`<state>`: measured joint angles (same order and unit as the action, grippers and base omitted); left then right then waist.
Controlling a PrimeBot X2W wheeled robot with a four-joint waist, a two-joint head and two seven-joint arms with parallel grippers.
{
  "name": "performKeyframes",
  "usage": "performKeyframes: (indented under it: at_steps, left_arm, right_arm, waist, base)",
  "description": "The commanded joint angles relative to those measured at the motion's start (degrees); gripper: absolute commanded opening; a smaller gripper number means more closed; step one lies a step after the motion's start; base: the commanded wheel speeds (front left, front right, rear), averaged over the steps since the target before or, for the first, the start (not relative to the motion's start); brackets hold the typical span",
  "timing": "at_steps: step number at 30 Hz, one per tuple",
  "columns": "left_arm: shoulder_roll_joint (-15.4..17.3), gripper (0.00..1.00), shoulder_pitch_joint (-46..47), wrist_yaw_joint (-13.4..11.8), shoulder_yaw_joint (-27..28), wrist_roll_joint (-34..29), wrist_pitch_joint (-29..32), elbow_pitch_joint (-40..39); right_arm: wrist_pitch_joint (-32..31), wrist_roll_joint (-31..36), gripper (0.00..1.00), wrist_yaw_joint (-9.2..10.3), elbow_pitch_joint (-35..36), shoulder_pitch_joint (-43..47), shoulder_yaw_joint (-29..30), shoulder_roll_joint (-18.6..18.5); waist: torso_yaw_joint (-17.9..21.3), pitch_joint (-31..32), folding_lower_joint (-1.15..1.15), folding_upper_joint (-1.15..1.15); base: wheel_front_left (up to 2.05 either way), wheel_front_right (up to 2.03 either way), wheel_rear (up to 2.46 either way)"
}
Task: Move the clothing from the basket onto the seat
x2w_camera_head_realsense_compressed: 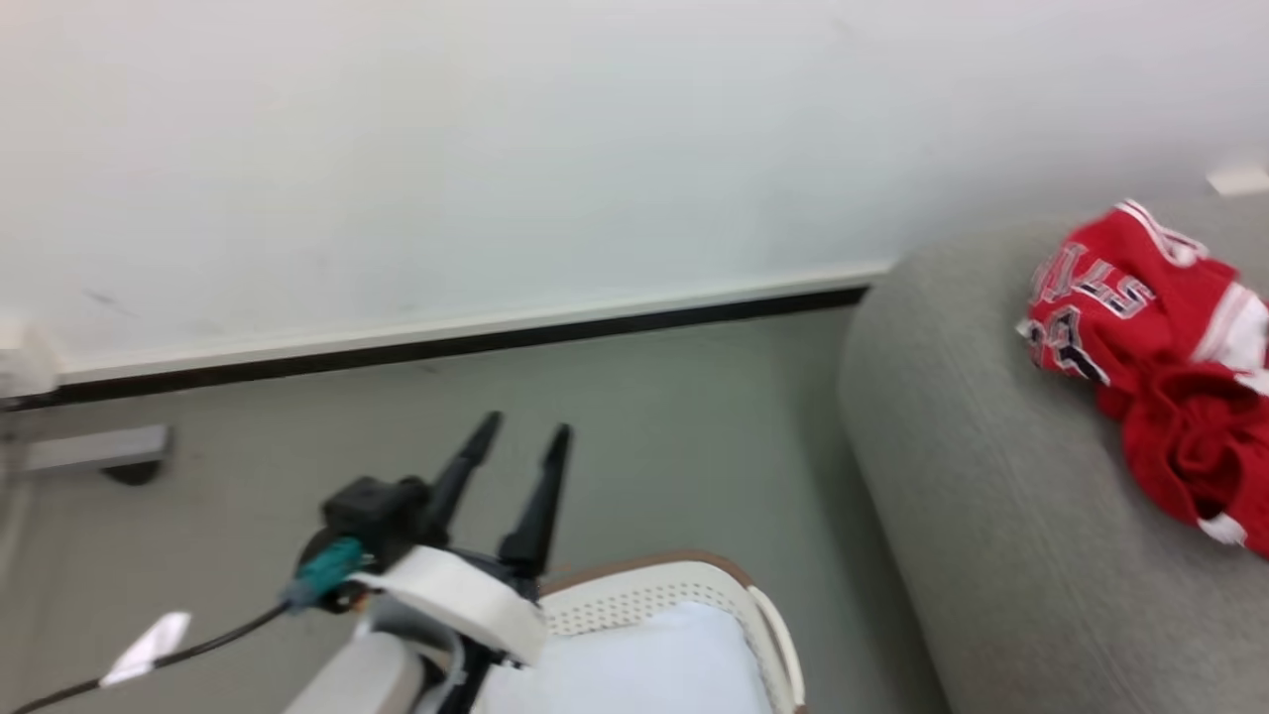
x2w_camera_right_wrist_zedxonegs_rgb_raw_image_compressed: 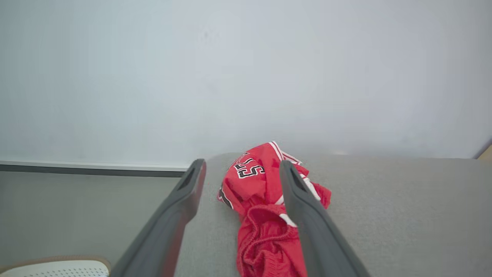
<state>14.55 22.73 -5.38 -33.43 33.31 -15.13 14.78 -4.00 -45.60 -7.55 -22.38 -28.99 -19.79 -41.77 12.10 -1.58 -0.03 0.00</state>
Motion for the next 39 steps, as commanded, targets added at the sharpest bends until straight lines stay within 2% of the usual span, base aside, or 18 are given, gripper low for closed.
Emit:
performKeyframes:
  at_steps: [1,4,8,9,14,20,26,31,39]
  left_arm:
    - [0.78,1.0,-2.31,-0.09,2.41,0.62,0.01,-1.34]
    - [2.01,1.0,-5.06,-0.15,6.45,0.3,-0.01,-2.87]
    - [2.04,1.0,-9.31,-0.6,11.78,0.52,-0.01,-4.26]
    - [2.04,1.0,-9.31,-0.6,11.78,0.52,-0.01,-4.26]
    - [0.81,1.0,-14.22,1.34,16.47,-1.16,-0.01,-4.99]
    - [-3.06,1.0,-19.24,2.5,23.05,-7.12,-0.02,-4.07]
    - [-6.9,1.0,-22.39,5.38,27.69,-13.88,-0.02,-3.02]
    - [-9.13,1.0,-22.96,8.09,30.17,-17.55,-0.01,-1.12]
    - [-10.88,1.0,-21.74,10.41,32.48,-20.91,-0.01,-0.15]
  right_arm:
    - [1.84,-0.96,1.0,0.13,2.46,2.33,0.79,2.35]
    - [4.61,-0.8,1.0,0.13,5.31,5.13,1.61,5.17]
    - [9.29,1.05,1.0,0.13,6.58,9.08,3.56,10.03]
    - [9.29,1.05,1.0,0.13,6.58,9.08,3.56,10.03]
    - [16.22,4.12,1.0,0.13,6.18,14.94,7.7,17.34]
    - [18.98,11.74,1.0,0.13,7.35,20.67,9.01,24.59]
    - [19.17,18.9,1.0,0.13,9.36,24.05,12.36,30.08]
    - [19.19,22.61,1.0,0.13,8.8,24.85,14.41,32.51]
    - [19.2,22.79,1.0,0.13,8.22,23.85,14.35,33.52]
  waist:
    - [-3.85,2.76,0.03,0.0]
    - [-5.45,3.44,0.03,0.0]
    - [-7.42,4.09,0.03,0.0]
    - [-7.42,4.09,0.03,0.0]
    - [-8.98,4.67,0.03,0.0]
    - [-9.08,5.43,0.03,0.0]
    - [-9.31,5.48,0.03,0.0]
    - [-9.56,5.16,0.03,0.0]
    - [-9.68,4.39,0.03,0.0]
  base:
    - [0.0,0.0,0.0]
    - [0.0,0.0,0.0]
    - [0.0,0.0,0.0]
    - [0.0,0.0,0.0]
    - [0.0,0.0,0.0]
    - [0.0,0.0,0.0]
    - [0.0,0.0,0.0]
    - [0.0,0.0,0.0]
    - [0.0,0.0,0.0]
